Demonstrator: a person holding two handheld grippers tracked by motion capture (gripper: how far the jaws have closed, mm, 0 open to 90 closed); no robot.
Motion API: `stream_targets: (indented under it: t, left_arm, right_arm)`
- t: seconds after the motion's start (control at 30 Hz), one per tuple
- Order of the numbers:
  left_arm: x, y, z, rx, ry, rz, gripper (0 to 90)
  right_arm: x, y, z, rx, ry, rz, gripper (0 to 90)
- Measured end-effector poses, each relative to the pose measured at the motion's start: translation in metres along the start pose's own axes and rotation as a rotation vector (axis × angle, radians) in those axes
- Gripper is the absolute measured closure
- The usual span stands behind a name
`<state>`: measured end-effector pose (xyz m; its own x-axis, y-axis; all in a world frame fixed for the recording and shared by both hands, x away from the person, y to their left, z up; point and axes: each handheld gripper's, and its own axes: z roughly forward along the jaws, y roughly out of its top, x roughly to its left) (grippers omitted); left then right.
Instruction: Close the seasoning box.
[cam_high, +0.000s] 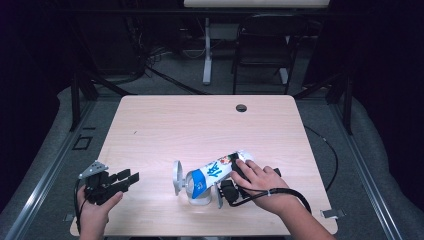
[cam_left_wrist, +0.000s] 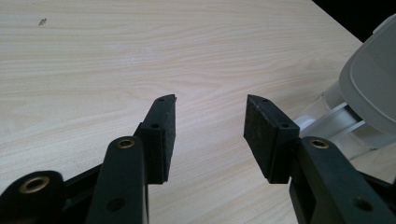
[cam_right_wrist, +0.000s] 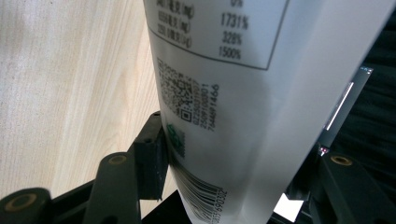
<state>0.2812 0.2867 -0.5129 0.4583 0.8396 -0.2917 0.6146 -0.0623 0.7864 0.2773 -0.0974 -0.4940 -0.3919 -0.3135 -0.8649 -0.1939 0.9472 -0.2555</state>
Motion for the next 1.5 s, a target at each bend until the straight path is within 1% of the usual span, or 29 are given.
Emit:
stream_targets:
  t: [0.03, 1.17, 1.5]
  left_arm:
    - [-0.0001, 0.0, 0.0002, -0.001, 0.0, 0.0, 54.0]
    - [0.0011, -0.0003, -0.0008, -0.007, 0.002, -0.005, 54.0]
    - [0.0002, 0.0007, -0.0017, -0.006, -0.009, -0.006, 54.0]
  right_arm:
    - [0.0008, -0.0003, 0.0007, -0.008, -0.001, 0.005, 45.1]
    - [0.0002, 0.0005, 0.0006, -0.006, -0.001, -0.012, 45.3]
    - [0.0001, 0.0006, 0.0004, -0.005, 0.0, -0.016, 45.5]
